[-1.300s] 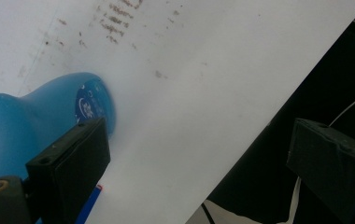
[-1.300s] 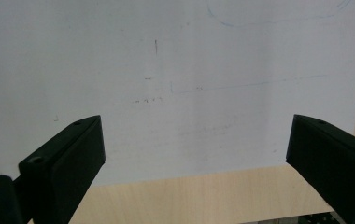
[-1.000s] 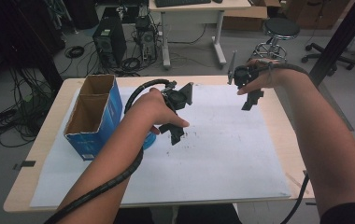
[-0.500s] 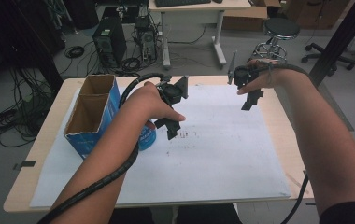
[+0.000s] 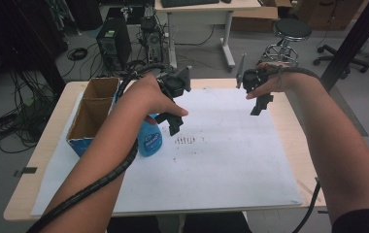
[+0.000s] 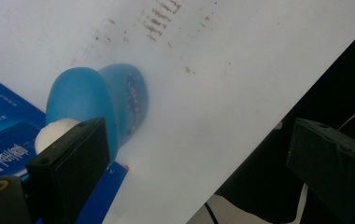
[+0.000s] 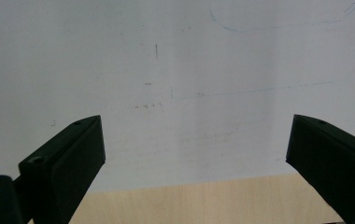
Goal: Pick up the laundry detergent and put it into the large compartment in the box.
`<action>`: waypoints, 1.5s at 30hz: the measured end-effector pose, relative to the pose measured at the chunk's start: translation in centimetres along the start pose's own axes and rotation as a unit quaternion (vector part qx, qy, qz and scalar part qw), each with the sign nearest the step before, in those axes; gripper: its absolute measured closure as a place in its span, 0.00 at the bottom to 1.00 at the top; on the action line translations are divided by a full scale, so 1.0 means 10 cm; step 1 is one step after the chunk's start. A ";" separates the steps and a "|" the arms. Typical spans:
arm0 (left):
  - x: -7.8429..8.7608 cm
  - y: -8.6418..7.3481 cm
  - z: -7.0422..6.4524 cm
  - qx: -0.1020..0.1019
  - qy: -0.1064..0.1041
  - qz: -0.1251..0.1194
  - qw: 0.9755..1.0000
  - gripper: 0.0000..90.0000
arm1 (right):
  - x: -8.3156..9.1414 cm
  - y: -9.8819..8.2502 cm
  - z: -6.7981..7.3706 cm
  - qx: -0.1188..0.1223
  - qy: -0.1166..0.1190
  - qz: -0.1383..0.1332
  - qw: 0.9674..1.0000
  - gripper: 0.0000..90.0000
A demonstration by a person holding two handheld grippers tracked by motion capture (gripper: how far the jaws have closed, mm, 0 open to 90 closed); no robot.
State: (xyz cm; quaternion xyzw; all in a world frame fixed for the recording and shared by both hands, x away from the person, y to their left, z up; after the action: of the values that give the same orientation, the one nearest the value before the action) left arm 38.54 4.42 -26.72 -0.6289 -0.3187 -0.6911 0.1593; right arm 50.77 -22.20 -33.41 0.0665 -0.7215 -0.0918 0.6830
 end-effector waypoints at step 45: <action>-0.07 -0.21 0.63 0.050 0.012 0.005 0.999 0.05 | -0.05 0.09 0.01 0.020 0.000 -0.001 1.000 0.05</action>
State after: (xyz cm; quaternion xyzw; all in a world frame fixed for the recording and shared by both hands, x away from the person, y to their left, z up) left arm 42.17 9.94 -27.86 -0.6131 -0.3476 -0.6814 0.1974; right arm 50.69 -21.23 -33.68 0.0808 -0.7233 -0.0784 0.6812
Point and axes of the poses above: each handheld gripper's, and its own axes: x roughly backward along the jaws, y roughly out of its top, z roughly to its left, the point moved 7 cm from there along -x, roughly forward along the jaws, and after that the axes turned 10 degrees about -z, right-handed, at the moved point
